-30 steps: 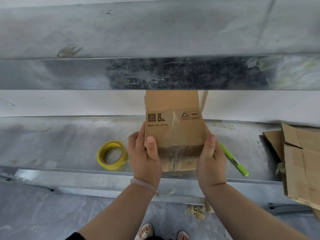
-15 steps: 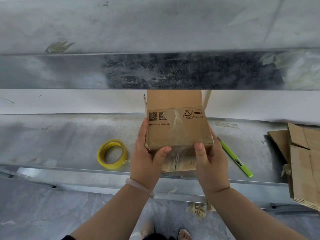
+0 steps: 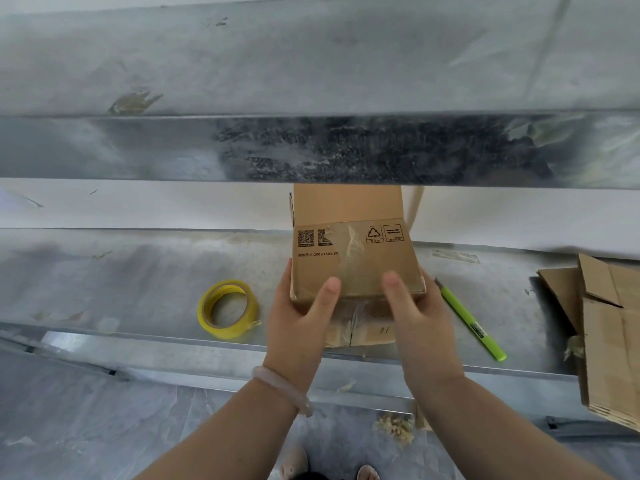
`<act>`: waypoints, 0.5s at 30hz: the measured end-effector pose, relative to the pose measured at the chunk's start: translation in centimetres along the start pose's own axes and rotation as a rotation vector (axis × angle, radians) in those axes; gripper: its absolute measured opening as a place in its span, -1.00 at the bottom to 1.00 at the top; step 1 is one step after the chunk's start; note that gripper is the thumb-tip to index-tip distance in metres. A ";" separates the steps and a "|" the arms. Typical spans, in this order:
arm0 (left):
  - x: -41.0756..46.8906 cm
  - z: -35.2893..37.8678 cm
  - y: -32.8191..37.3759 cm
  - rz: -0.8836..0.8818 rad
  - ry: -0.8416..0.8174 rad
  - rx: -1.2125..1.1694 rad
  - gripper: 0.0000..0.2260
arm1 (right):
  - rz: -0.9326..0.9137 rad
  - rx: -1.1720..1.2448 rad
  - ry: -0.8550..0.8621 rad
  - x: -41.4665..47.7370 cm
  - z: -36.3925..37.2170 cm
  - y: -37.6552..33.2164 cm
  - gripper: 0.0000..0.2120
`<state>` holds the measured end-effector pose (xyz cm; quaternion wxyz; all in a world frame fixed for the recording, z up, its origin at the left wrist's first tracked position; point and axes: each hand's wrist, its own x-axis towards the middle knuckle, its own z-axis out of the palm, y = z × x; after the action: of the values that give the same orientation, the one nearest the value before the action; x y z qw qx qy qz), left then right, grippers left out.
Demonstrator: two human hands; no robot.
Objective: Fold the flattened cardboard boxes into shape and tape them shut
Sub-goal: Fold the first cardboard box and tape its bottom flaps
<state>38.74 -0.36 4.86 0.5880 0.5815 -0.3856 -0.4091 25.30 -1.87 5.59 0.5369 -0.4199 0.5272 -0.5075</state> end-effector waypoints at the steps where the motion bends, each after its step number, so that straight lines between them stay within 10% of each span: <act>1: 0.0 0.3 0.1 -0.006 0.030 0.028 -0.59 | -0.005 -0.032 0.026 0.1 0.2 0.0 -0.66; 15: -0.4 1.0 -0.3 -0.023 0.212 0.088 -0.62 | 0.081 -0.142 -0.034 0.5 -1.1 -0.7 -0.74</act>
<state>37.63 -0.36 4.62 0.5949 0.6511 -0.3320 -0.3347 24.10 -2.40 6.07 0.5348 -0.4438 0.5691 -0.4395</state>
